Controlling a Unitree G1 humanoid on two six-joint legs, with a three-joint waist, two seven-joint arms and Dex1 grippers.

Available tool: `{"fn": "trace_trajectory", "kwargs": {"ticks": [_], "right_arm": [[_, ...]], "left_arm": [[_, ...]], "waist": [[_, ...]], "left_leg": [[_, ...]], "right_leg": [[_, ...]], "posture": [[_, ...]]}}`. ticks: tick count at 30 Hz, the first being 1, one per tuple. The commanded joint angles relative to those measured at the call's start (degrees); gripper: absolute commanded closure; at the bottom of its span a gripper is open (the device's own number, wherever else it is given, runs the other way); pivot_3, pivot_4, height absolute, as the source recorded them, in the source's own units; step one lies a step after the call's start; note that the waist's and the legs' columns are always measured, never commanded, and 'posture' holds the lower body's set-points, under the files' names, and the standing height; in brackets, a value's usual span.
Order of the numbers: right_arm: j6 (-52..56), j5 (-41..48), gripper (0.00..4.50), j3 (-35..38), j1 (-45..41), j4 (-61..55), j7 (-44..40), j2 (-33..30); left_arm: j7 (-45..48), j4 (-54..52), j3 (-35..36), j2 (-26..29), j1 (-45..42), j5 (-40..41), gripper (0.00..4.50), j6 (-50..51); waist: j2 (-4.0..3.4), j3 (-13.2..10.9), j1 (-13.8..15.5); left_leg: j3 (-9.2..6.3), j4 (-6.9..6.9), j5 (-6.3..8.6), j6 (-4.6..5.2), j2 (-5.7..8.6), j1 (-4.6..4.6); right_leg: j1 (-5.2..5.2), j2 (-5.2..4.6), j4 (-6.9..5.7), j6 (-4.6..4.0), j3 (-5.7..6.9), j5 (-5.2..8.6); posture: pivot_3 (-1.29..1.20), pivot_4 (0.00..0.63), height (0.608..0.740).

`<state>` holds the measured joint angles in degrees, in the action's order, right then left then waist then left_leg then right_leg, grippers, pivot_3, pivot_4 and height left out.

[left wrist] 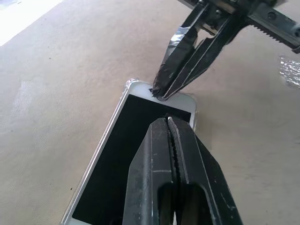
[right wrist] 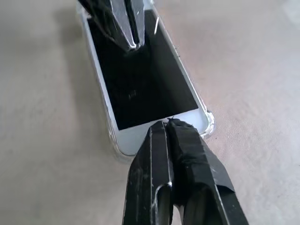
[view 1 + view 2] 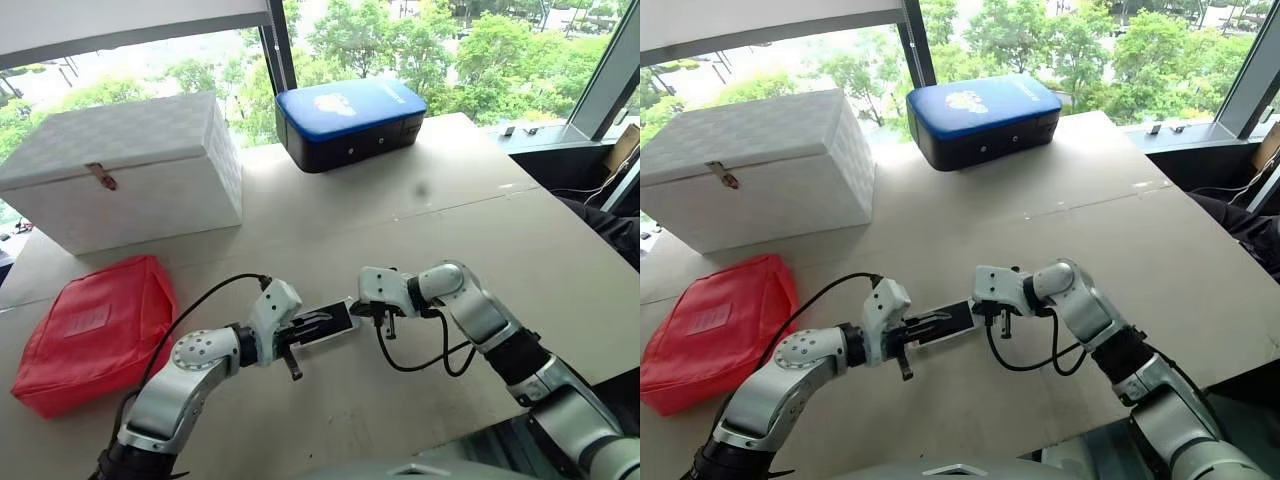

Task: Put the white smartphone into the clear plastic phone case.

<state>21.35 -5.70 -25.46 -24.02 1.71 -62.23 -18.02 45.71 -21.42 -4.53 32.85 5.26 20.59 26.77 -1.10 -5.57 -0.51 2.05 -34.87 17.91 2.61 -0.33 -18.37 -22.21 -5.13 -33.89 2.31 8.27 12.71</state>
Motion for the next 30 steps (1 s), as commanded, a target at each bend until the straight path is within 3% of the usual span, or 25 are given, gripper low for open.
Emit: {"fn": "trace_trajectory", "kwargs": {"ticks": [1,2,4,5,10,18,19,20,22,27,28,30], "right_arm": [[9.4,5.7,4.5,6.1,3.5,-5.8,3.6,0.5],[10.0,7.0,4.5,7.4,3.6,-8.1,4.3,0.5],[11.6,9.0,4.5,9.5,4.0,-12.3,5.9,0.4],[12.0,9.5,4.5,9.9,4.3,-14.1,6.6,0.0],[12.7,12.6,4.5,10.9,5.5,-19.7,8.1,-2.3],[12.5,19.7,4.5,15.2,5.4,-24.2,9.1,-4.4],[12.7,20.6,3.94,16.4,5.4,-24.6,9.9,-4.3],[12.8,21.4,3.59,17.6,5.7,-25.4,10.5,-4.7],[12.6,22.2,2.85,19.2,6.6,-26.7,11.5,-5.6],[12.2,23.7,0.31,26.8,14.3,-32.0,14.0,-10.8],[11.7,23.7,0.0,28.9,16.6,-33.2,14.7,-11.8],[11.5,24.6,0.0,32.8,20.6,-35.4,16.3,-12.6]], "left_arm": [[-0.6,0.3,2.3,-1.6,-0.3,1.8,4.47,-2.2],[-0.6,0.4,2.5,-2.0,-0.4,1.9,4.47,-2.4],[-0.8,0.9,3.2,-2.8,-1.0,2.5,4.47,-3.1],[-1.0,1.0,3.6,-3.3,-1.3,2.9,4.47,-3.3],[-0.9,2.2,4.6,-4.2,-2.6,3.5,4.47,-4.5],[0.1,1.4,7.3,-5.7,-2.1,7.3,4.47,-7.0],[0.3,0.7,8.5,-6.1,-2.0,8.7,4.5,-7.4],[-0.2,-0.2,10.3,-7.0,-2.2,11.3,3.98,-7.0],[-1.6,-1.5,12.8,-7.9,-2.4,14.1,3.68,-6.5],[-7.8,-5.1,18.6,-8.9,0.0,15.7,1.25,-6.1],[-9.0,-6.0,20.1,-9.1,1.0,16.6,0.83,-5.6],[-11.8,-7.8,22.1,-8.9,3.3,16.2,0.07,-4.7]], "waist": [[0.41,-0.9,0.2],[0.46,-1.3,0.1],[0.41,-2.0,0.2],[0.45,-2.4,0.3],[0.57,-3.7,1.1],[1.32,-4.8,1.5],[1.43,-4.9,1.5],[1.44,-5.0,1.5],[1.46,-5.0,1.5],[1.49,-5.0,2.0],[1.49,-5.0,2.2],[1.5,-5.0,2.7]], "left_leg": [[-0.02,-0.15,-0.03,-0.03,-0.02,-0.47],[-0.02,-0.37,-0.23,-0.3,-0.03,-1.04],[-0.24,-1.35,-0.7,-0.6,-0.06,-2.3],[-0.27,-1.52,-0.68,-0.61,-0.05,-2.53],[-0.62,-2.24,-0.44,-0.22,0.1,-3.54],[-0.83,-2.61,-0.41,-0.18,0.18,-3.68],[-0.83,-2.61,-0.41,-0.18,0.18,-3.67],[-0.83,-2.62,-0.43,-0.21,0.16,-3.66],[-0.83,-2.62,-0.45,-0.24,0.16,-3.65],[-0.91,-2.66,-0.45,-0.25,0.17,-3.43],[-0.91,-2.67,-0.45,-0.25,0.17,-3.42],[-0.92,-2.68,-0.45,-0.25,0.17,-3.42]], "right_leg": [[-0.71,-0.01,-0.05,-0.01,0.14,-0.02],[-1.22,-0.02,-0.13,-0.25,0.27,-0.52],[-2.05,0.15,-0.3,-2.01,0.53,-1.17],[-2.12,0.16,-0.28,-2.24,0.6,-1.17],[-2.33,0.09,0.12,-2.37,1.09,-1.27],[-2.26,0.04,0.02,-2.02,1.27,-1.1],[-2.26,0.05,0.0,-2.01,1.28,-1.1],[-2.26,0.07,-0.05,-2.02,1.28,-1.11],[-2.25,0.08,-0.08,-2.03,1.3,-1.12],[-1.85,0.04,0.01,-2.23,1.47,-1.25],[-1.83,0.04,0.03,-2.22,1.47,-1.24],[-1.81,0.03,0.04,-2.18,1.47,-1.22]], "posture": [[0.0,0.15,0.74],[0.0,0.15,0.74],[0.0,0.15,0.74],[0.0,0.15,0.74],[0.0,0.15,0.74],[0.0,0.15,0.74],[0.0,0.15,0.74],[0.0,0.15,0.74],[0.0,0.15,0.74],[0.0,0.15,0.74],[0.0,0.15,0.74],[0.0,0.15,0.74]]}}
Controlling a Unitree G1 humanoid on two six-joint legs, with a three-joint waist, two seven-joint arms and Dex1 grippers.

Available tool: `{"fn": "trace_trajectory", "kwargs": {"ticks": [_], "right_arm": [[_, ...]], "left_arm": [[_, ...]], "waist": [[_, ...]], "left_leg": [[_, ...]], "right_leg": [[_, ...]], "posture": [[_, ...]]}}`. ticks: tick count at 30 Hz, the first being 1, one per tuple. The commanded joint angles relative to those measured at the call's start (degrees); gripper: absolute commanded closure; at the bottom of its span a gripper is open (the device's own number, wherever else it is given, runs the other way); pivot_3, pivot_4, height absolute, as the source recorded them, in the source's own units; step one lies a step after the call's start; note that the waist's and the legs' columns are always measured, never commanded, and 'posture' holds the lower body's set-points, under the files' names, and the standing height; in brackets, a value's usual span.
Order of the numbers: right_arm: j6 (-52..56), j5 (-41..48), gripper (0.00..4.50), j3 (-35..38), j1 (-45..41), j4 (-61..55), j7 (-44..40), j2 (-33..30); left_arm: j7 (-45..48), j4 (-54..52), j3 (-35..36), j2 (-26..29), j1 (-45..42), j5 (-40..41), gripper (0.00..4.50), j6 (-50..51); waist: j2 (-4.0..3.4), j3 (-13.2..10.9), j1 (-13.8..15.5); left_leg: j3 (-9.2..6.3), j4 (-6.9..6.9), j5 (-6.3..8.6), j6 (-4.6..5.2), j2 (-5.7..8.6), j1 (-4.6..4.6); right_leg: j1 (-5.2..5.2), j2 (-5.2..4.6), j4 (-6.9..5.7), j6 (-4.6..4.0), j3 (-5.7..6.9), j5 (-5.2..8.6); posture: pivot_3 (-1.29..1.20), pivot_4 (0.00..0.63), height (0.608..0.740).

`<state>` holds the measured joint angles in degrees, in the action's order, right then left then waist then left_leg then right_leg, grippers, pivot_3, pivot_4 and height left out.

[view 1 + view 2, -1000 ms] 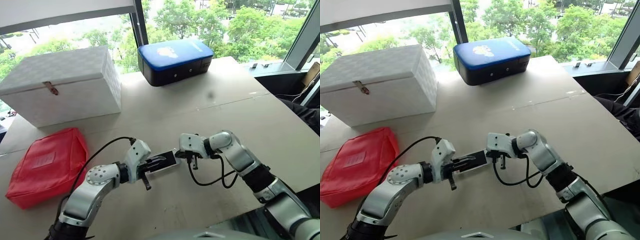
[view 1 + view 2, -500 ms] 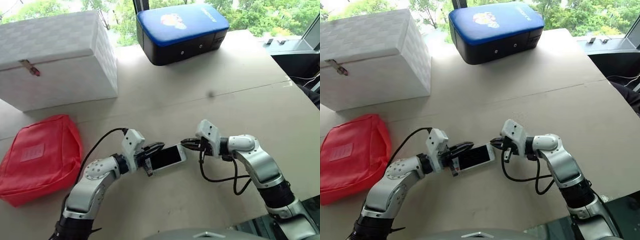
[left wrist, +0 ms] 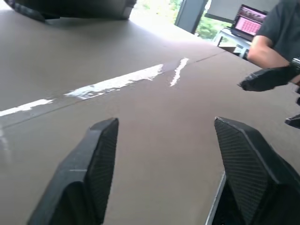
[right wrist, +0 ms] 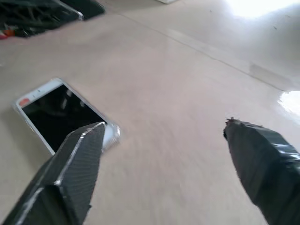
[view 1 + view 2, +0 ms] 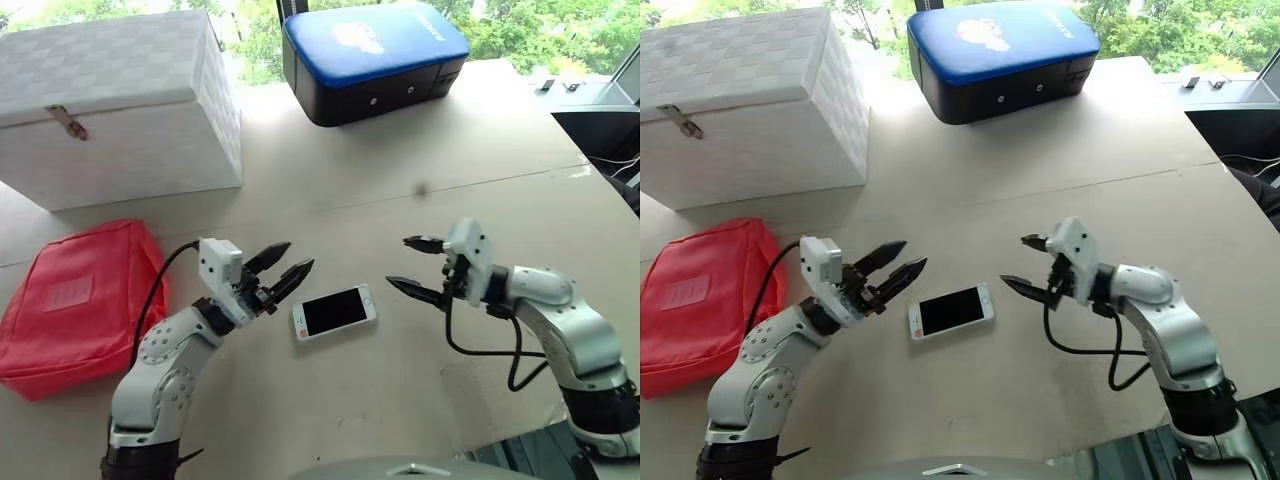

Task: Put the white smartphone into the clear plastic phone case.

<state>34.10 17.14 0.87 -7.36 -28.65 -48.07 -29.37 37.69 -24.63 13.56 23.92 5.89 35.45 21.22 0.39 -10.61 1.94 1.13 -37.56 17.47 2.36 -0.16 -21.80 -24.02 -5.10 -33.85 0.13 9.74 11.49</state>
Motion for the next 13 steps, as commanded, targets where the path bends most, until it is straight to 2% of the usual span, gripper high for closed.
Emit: {"fn": "trace_trajectory", "kwargs": {"ticks": [1,8,13], "right_arm": [[-1.3,2.4,0.0,7.7,6.0,-6.2,2.3,-1.8],[-6.4,2.1,0.0,14.2,19.3,-11.2,2.7,-4.5],[-9.6,3.2,0.0,17.3,25.6,-10.6,1.9,-5.4]], "left_arm": [[-4.7,-5.5,4.6,0.2,4.1,1.2,0.07,1.2],[-3.0,-10.0,8.3,2.5,16.8,0.8,0.07,0.2],[-2.5,-10.5,9.5,2.2,21.7,0.9,0.07,-0.4]], "waist": [[0.0,0.0,0.3],[-0.08,-0.1,0.4],[-0.08,-0.1,0.4]], "left_leg": [[-0.01,0.0,0.0,0.0,0.0,0.04],[-0.04,-0.46,0.01,-0.04,-0.14,0.05],[-0.04,-0.83,0.18,0.22,-0.14,0.01]], "right_leg": [[0.03,0.0,0.0,0.03,0.01,0.02],[0.08,0.13,-0.22,0.2,-0.01,0.13],[0.06,0.1,-0.51,0.21,-0.11,0.12]], "posture": [[0.0,0.15,0.74],[0.0,0.15,0.74],[0.0,0.15,0.74]]}}
